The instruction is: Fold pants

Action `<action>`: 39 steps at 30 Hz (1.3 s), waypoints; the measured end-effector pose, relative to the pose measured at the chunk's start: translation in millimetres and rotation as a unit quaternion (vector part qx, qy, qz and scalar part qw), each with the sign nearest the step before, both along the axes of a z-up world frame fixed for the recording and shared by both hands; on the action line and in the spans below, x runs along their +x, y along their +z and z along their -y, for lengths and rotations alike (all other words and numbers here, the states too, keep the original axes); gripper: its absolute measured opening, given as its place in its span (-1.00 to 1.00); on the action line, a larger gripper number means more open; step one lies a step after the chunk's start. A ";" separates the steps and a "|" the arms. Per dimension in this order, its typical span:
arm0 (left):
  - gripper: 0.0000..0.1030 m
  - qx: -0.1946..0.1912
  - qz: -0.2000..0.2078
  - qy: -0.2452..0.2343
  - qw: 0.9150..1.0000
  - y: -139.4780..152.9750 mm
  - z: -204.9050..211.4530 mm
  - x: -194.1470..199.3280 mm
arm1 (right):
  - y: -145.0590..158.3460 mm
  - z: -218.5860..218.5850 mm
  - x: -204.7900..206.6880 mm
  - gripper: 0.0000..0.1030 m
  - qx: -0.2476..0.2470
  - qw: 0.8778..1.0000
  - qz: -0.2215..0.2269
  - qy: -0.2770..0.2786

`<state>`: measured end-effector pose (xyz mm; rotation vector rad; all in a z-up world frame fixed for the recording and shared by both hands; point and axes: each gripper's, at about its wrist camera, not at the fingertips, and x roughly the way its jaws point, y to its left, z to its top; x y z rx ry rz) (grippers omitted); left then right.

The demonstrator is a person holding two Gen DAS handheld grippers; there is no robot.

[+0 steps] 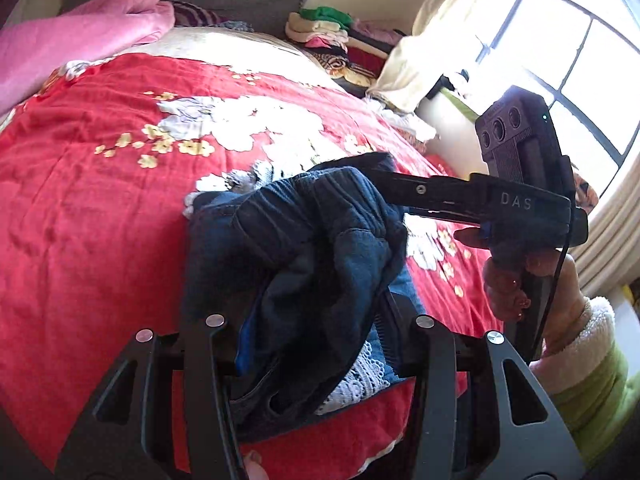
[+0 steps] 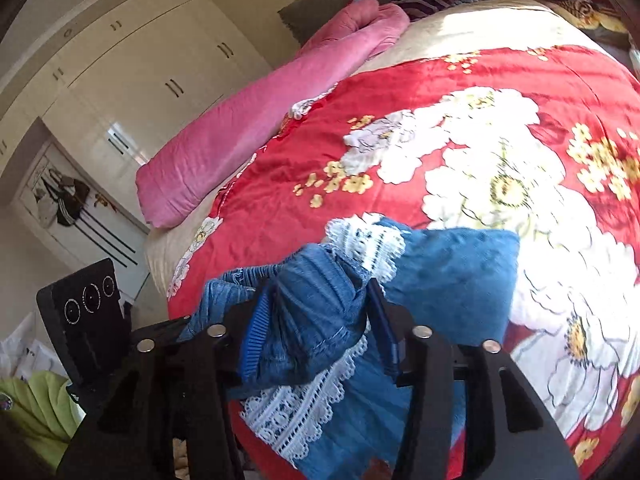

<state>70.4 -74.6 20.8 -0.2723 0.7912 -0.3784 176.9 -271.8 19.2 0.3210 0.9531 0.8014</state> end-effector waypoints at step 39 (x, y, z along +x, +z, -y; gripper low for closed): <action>0.60 -0.027 0.028 -0.003 0.999 10.4 -24.7 -40.3 | 18.3 50.0 -81.4 0.39 -0.037 0.994 0.051 -0.093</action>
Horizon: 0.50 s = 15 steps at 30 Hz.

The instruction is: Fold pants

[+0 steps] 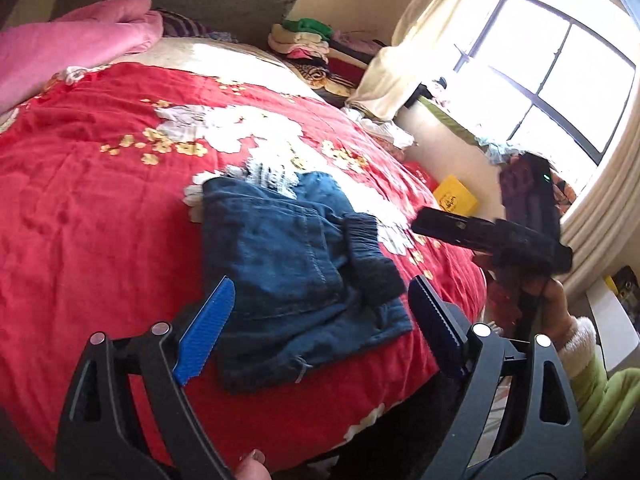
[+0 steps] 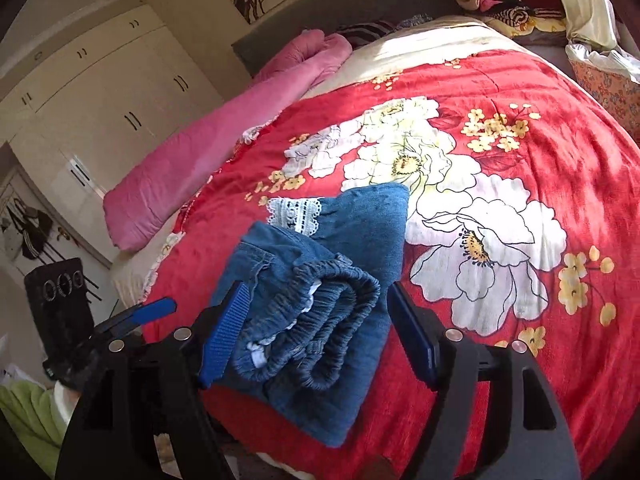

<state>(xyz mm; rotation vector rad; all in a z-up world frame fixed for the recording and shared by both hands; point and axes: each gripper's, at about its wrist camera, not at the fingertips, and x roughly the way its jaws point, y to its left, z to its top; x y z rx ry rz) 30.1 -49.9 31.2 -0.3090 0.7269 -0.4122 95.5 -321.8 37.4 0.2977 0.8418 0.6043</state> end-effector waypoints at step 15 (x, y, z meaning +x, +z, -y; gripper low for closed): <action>0.64 -0.020 -0.050 0.026 0.998 7.3 -37.6 37.4 | -10.6 -87.5 -98.4 0.43 -0.062 0.990 0.059 0.113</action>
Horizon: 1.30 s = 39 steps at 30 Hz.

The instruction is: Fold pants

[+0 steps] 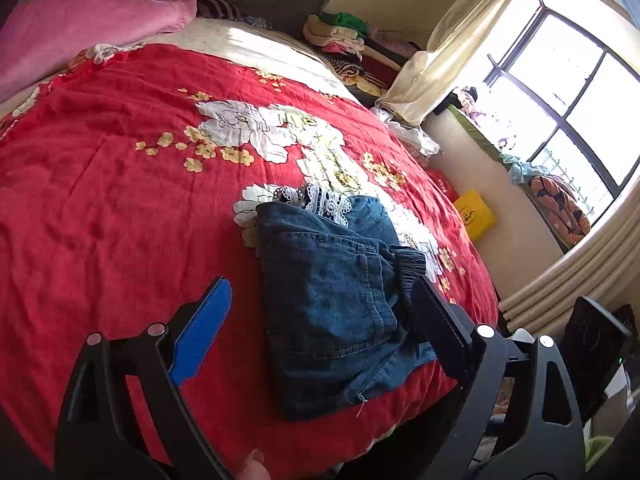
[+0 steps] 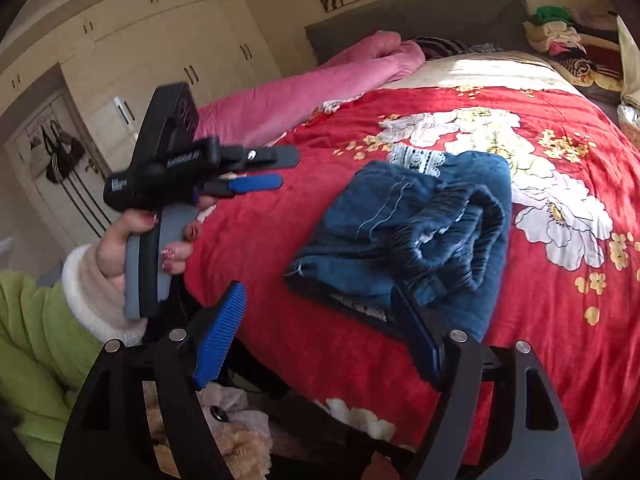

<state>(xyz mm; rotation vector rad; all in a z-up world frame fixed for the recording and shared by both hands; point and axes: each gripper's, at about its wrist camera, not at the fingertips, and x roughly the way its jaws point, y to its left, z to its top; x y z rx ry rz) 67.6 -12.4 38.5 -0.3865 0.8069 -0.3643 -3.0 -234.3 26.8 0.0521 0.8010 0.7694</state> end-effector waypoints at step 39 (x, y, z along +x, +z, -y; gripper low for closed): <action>-0.11 0.014 -0.129 -0.116 0.985 -49.5 65.6 91.8 | -59.8 -39.2 -3.8 -0.87 -0.204 0.963 0.137 0.116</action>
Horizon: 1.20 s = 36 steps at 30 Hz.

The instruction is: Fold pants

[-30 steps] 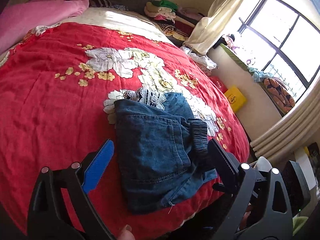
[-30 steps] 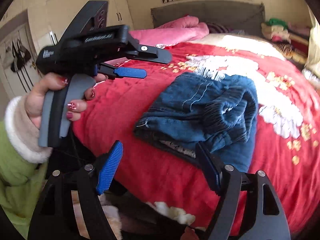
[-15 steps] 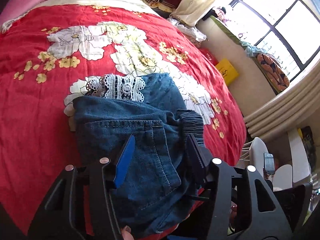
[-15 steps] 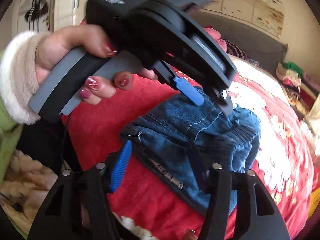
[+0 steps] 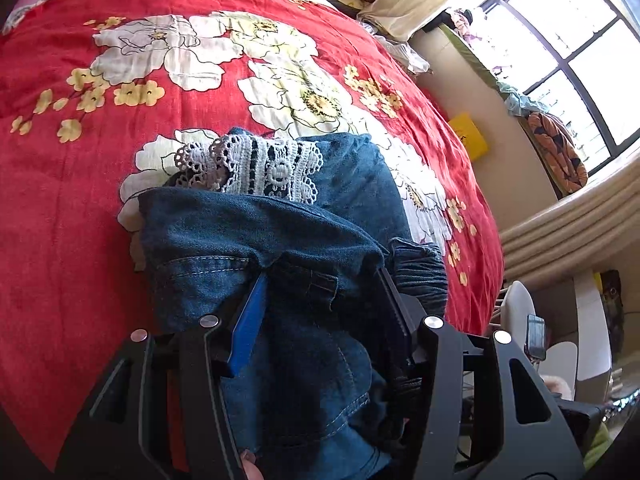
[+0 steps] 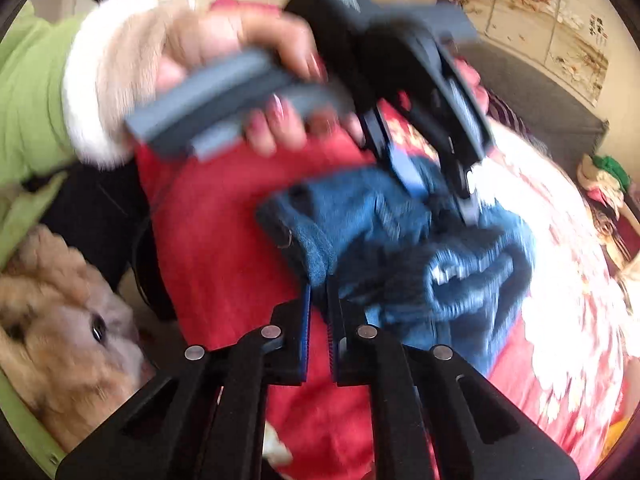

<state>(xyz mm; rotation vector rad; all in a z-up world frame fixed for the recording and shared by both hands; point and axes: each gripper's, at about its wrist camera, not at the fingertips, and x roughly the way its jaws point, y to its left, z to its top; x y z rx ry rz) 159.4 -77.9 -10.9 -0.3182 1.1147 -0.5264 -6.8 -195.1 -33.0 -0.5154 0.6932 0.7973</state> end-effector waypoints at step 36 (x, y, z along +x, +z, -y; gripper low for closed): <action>0.14 0.010 0.011 -0.018 1.000 4.6 5.4 -5.3 | -5.4 -45.7 -18.2 -0.83 0.036 0.998 -0.033 0.048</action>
